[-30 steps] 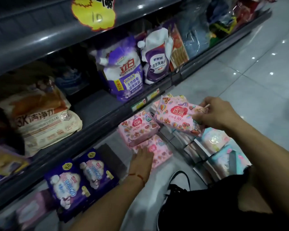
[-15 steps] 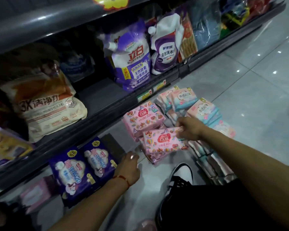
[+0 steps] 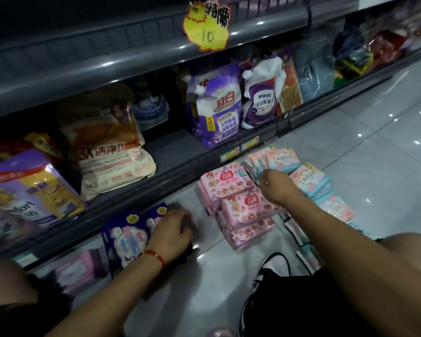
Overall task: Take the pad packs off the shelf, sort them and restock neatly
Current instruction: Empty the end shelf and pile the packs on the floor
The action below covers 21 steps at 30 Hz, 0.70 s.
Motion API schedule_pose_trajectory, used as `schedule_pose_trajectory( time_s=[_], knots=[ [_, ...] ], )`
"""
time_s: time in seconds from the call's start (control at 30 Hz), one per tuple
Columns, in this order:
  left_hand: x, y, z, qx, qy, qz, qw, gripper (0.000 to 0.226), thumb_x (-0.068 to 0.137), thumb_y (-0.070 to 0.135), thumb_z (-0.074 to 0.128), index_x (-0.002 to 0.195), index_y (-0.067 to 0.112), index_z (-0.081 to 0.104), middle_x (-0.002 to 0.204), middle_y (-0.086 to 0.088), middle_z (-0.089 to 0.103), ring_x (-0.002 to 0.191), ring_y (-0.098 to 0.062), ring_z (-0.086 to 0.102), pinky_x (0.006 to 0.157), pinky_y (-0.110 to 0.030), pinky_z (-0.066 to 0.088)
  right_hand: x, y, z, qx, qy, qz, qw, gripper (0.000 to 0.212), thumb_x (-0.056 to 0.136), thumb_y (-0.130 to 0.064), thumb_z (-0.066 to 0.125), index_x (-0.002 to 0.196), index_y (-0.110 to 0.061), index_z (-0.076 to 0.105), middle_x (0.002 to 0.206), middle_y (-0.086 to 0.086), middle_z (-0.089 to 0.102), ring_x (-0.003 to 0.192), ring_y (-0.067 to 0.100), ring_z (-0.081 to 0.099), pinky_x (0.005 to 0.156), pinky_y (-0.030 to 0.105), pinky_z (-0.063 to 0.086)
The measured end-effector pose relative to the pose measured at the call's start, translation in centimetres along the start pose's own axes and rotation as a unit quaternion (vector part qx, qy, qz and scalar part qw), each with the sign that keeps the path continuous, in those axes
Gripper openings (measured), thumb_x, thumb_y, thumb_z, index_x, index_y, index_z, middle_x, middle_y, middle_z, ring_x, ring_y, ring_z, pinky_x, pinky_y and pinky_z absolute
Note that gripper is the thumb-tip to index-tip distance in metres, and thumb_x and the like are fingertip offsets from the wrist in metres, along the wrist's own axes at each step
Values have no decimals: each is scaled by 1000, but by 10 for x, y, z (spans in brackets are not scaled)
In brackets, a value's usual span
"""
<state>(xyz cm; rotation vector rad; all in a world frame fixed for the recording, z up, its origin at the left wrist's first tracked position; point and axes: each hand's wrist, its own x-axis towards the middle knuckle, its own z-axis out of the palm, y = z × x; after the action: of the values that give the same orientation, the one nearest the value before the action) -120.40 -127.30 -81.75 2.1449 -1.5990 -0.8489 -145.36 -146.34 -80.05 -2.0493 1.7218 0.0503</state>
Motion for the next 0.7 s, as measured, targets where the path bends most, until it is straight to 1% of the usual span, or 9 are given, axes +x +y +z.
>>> schedule_pose_trajectory(
  time_s=[0.13, 0.2, 0.27, 0.33, 0.4, 0.5, 0.53, 0.6, 0.7],
  knots=[
    [-11, 14, -75, -52, 104, 6, 993, 38, 87, 7, 64, 122, 21, 67, 123, 0, 65, 110, -17, 62, 96, -28, 47, -24, -62, -42, 144, 49, -119, 981, 18, 97, -11, 59, 108, -16, 73, 95, 0, 73, 82, 13, 67, 76, 25, 46],
    [-24, 20, -122, -72, 167, 14, 983, 34, 87, 6, 64, 117, 22, 68, 113, 3, 68, 95, -13, 63, 84, -27, 49, -41, -104, -56, 229, 53, -176, 956, 18, 95, -8, 59, 100, -18, 73, 94, -4, 75, 83, 7, 70, 79, 27, 53],
    [-42, 20, -170, -87, 237, 18, 967, 30, 86, 10, 64, 111, 26, 69, 101, 9, 68, 86, -7, 62, 78, -27, 49, -58, -155, -66, 282, 59, -236, 928, 21, 94, -6, 60, 96, -23, 73, 93, -4, 77, 87, 10, 73, 86, 29, 57],
    [-64, 11, -216, -93, 300, 16, 949, 29, 83, 12, 63, 104, 30, 68, 92, 13, 68, 78, -4, 62, 74, -26, 47, -75, -213, -74, 305, 68, -315, 896, 28, 94, -6, 62, 90, -32, 70, 90, -7, 77, 84, 11, 72, 82, 29, 57],
    [-86, -2, -260, -88, 359, 7, 929, 31, 80, 7, 63, 103, 27, 70, 94, 11, 72, 81, -7, 66, 78, -27, 51, -92, -276, -83, 310, 83, -386, 865, 29, 93, -7, 63, 89, -35, 70, 89, -13, 75, 79, 4, 69, 77, 21, 53],
    [-120, -28, -326, -48, 457, -9, 888, 30, 80, 5, 63, 103, 22, 72, 96, 9, 72, 90, -9, 67, 86, -26, 53, -116, -373, -91, 309, 119, -456, 826, 24, 90, -6, 63, 100, -25, 73, 96, -14, 73, 82, 2, 66, 80, 12, 47],
    [-125, -34, -340, -27, 478, -13, 878, 30, 80, 2, 64, 102, 20, 72, 96, 8, 71, 90, -10, 66, 86, -27, 52, -119, -396, -91, 304, 136, -469, 818, 24, 88, -6, 62, 103, -21, 72, 100, -11, 72, 89, 4, 65, 83, 13, 45],
    [-141, -52, -372, 19, 510, -33, 860, 30, 79, 0, 66, 103, 19, 71, 97, 6, 69, 91, -14, 64, 85, -27, 48, -122, -452, -86, 268, 153, -501, 808, 25, 88, -11, 60, 109, -20, 70, 110, -4, 69, 105, 13, 62, 93, 24, 45],
    [-153, -89, -415, 88, 521, -67, 846, 33, 76, 2, 69, 106, 15, 71, 103, -3, 69, 99, -24, 64, 90, -30, 44, -122, -523, -72, 183, 127, -522, 824, 30, 90, -18, 61, 120, -22, 66, 121, 2, 68, 119, 24, 57, 105, 40, 42]
  ],
)
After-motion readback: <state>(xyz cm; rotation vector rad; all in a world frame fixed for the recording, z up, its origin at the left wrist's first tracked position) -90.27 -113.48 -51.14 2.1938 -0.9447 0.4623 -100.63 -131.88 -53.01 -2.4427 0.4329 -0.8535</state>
